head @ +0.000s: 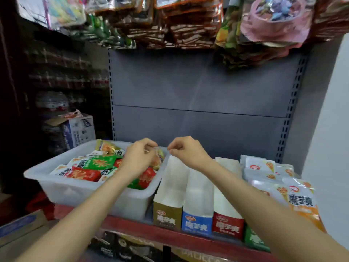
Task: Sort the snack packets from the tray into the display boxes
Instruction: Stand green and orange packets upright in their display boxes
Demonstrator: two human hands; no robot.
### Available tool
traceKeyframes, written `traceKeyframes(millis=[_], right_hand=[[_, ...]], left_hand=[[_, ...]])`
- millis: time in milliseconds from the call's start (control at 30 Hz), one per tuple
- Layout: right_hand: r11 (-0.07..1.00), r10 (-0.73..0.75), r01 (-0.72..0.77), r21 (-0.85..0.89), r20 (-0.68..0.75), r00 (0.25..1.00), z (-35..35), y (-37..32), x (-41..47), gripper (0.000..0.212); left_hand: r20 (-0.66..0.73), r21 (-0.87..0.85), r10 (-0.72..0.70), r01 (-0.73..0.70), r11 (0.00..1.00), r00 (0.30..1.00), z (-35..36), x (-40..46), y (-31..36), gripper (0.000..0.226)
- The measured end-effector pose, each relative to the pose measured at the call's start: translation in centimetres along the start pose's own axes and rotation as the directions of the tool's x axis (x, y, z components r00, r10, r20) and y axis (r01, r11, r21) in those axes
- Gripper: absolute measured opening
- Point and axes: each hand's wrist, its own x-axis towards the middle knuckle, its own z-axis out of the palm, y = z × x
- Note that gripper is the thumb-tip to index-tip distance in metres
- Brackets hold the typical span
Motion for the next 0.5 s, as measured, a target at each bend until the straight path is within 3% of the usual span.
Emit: traceKeyframes(millis=[233, 367, 500], right_hand=[[0.999, -0.020, 0.028, -0.042, 0.191, 0.981, 11.8, -4.0, 7.3, 0.029], [0.998, -0.021, 0.041, -0.045, 0.377, 0.926, 16.3, -5.1, 10.6, 0.054], [0.984, -0.079, 0.147, -0.099, 0.498, 0.863, 18.3, -5.6, 12.5, 0.059]], left_hand=[[-0.005, 0.202, -0.268, 0.263, 0.943, 0.964, -7.1, 3.6, -11.6, 0.019], [0.044, 0.497, -0.409, 0.335, 0.800, 0.911, -9.4, 4.7, -15.9, 0.047], [0.177, 0.551, -0.522, 0.355, 0.755, 0.835, -9.4, 5.2, -17.6, 0.071]])
